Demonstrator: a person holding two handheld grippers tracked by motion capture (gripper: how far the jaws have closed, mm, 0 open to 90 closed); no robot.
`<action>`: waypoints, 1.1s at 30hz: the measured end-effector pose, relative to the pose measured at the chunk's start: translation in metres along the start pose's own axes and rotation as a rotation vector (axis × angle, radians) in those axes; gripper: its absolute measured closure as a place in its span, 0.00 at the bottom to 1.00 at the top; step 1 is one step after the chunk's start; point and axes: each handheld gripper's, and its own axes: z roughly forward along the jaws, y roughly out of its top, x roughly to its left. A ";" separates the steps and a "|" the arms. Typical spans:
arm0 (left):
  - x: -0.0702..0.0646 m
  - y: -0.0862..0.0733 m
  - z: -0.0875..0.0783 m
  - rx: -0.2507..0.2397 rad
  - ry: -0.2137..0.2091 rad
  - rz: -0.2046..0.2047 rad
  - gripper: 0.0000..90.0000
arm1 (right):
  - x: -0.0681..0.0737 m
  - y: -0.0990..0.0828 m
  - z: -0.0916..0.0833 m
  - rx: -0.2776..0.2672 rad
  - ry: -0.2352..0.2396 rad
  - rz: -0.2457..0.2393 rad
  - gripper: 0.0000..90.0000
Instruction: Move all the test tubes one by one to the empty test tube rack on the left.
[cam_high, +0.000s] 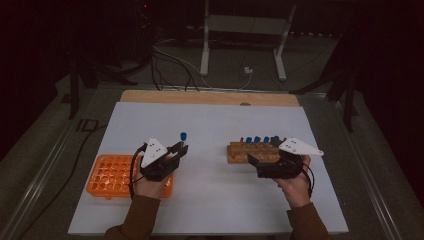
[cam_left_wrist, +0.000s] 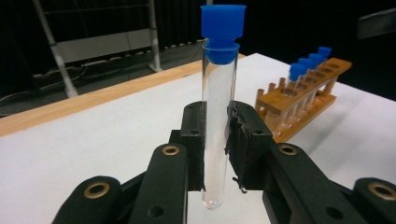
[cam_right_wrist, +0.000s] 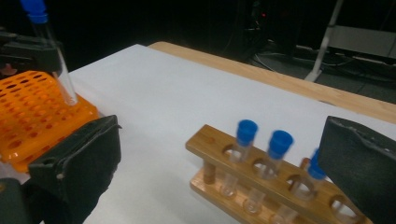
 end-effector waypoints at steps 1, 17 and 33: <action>0.002 -0.001 -0.002 0.003 0.006 0.003 0.85 | -0.002 -0.001 -0.001 -0.003 -0.003 0.004 0.00; 0.030 -0.023 -0.019 0.036 0.101 -0.022 0.85 | -0.018 -0.011 -0.019 -0.022 -0.053 0.037 0.00; 0.043 -0.036 0.004 0.154 0.124 -0.033 0.85 | -0.021 -0.014 -0.025 -0.042 -0.056 0.052 0.00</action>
